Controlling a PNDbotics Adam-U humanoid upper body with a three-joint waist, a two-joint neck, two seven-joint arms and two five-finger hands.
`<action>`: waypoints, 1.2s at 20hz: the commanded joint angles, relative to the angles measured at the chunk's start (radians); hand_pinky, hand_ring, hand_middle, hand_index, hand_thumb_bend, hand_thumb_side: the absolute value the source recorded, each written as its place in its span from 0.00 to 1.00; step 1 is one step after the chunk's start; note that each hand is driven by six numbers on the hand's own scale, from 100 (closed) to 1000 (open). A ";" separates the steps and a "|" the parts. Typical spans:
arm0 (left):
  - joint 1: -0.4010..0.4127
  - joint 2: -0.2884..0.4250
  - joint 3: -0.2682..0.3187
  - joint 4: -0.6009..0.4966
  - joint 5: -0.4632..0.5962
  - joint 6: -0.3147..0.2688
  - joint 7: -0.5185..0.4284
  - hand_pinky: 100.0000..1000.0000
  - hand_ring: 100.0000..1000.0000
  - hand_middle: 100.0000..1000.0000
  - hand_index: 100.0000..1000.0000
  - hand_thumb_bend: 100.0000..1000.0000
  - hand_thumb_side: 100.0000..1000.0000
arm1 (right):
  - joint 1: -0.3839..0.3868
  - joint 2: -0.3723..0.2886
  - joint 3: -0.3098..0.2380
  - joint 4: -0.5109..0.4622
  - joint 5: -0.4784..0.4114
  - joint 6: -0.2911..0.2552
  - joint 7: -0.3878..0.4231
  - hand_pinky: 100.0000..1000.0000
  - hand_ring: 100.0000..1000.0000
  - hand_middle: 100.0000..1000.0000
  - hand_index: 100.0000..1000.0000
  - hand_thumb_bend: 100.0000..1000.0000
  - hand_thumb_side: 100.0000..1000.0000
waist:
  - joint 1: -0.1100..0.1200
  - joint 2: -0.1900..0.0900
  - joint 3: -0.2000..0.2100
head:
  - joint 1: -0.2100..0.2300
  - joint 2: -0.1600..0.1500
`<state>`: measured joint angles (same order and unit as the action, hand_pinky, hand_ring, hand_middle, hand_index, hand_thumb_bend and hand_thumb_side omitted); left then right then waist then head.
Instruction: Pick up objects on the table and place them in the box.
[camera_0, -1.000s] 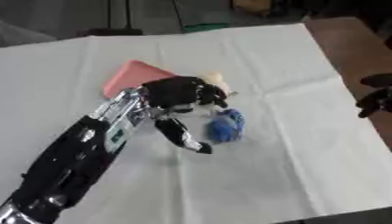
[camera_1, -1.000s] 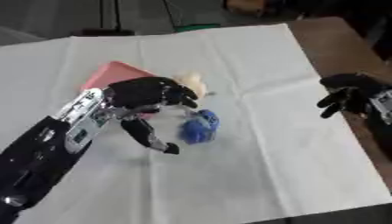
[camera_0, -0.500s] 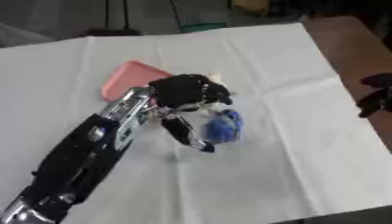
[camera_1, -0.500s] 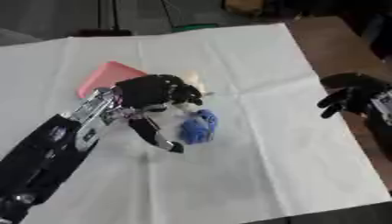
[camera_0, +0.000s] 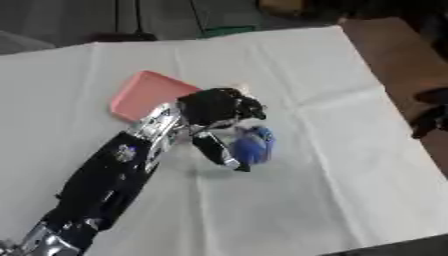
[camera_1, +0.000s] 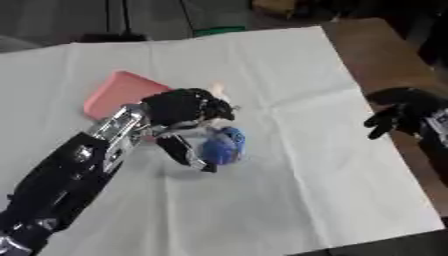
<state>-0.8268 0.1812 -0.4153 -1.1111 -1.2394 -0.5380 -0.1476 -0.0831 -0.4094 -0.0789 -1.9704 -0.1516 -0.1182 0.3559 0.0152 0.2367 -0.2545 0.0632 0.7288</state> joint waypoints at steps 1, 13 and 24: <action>-0.027 -0.005 0.013 -0.002 -0.037 -0.005 0.024 0.88 0.79 0.83 0.92 0.67 0.69 | -0.010 -0.020 -0.002 -0.022 -0.008 -0.002 0.003 0.47 0.57 0.72 0.72 0.00 0.95 | -0.006 -0.012 -0.003 | 0.004 -0.012; -0.026 -0.017 0.027 0.039 -0.123 -0.003 0.028 0.89 0.79 0.83 0.90 0.60 0.77 | -0.013 -0.017 -0.003 -0.021 -0.007 0.000 0.003 0.47 0.57 0.72 0.72 0.00 0.95 | 0.001 -0.008 -0.017 | 0.004 -0.017; -0.015 -0.024 0.045 0.066 -0.112 -0.003 -0.017 0.86 0.76 0.77 0.67 0.04 0.33 | -0.013 -0.016 -0.005 -0.019 -0.006 0.002 0.003 0.47 0.57 0.72 0.72 0.00 0.95 | 0.007 -0.008 -0.018 | -0.003 -0.019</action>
<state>-0.8276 0.1492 -0.3773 -1.0423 -1.3511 -0.5471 -0.1603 -0.0881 -0.4092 -0.0788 -1.9705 -0.1516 -0.1162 0.3582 0.0262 0.2419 -0.2710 0.0610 0.7197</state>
